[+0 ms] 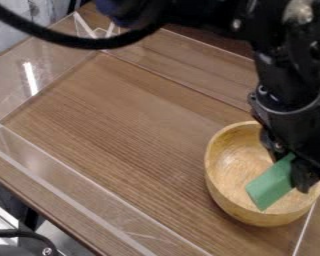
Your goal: Put the green block in the brown bowl
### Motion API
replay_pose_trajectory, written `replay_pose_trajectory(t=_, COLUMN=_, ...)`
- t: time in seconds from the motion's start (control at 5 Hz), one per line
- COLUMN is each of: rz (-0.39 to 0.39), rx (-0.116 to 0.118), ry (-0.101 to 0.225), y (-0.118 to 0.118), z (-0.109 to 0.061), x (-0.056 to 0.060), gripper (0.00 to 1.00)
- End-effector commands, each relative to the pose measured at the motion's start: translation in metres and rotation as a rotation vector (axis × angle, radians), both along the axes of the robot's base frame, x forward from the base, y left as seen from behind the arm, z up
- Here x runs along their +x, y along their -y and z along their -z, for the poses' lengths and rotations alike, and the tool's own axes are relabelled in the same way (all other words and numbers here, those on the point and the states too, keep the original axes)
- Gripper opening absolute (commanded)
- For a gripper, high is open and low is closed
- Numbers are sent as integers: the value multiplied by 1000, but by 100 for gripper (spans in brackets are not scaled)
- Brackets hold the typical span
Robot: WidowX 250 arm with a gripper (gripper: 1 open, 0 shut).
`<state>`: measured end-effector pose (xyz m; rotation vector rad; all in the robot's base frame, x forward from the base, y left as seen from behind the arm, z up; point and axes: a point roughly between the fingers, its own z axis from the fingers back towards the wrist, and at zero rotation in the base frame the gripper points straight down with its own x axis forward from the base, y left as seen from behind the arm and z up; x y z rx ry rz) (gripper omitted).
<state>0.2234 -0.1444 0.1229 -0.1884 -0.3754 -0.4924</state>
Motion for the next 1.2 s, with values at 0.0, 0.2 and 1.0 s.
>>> replay_pose_trajectory(t=0.0, rz=-28, rx=-45, ry=33, y=-3, z=-14, x=2, gripper=0)
replay_pose_trajectory(t=0.2, rz=-47, rx=-60, ry=21, y=-7, z=-14, x=0, gripper=0)
replay_pose_trajectory(t=1.0, rz=-106, rx=-105, ry=-29, y=-13, z=-17, x=-10, gripper=0)
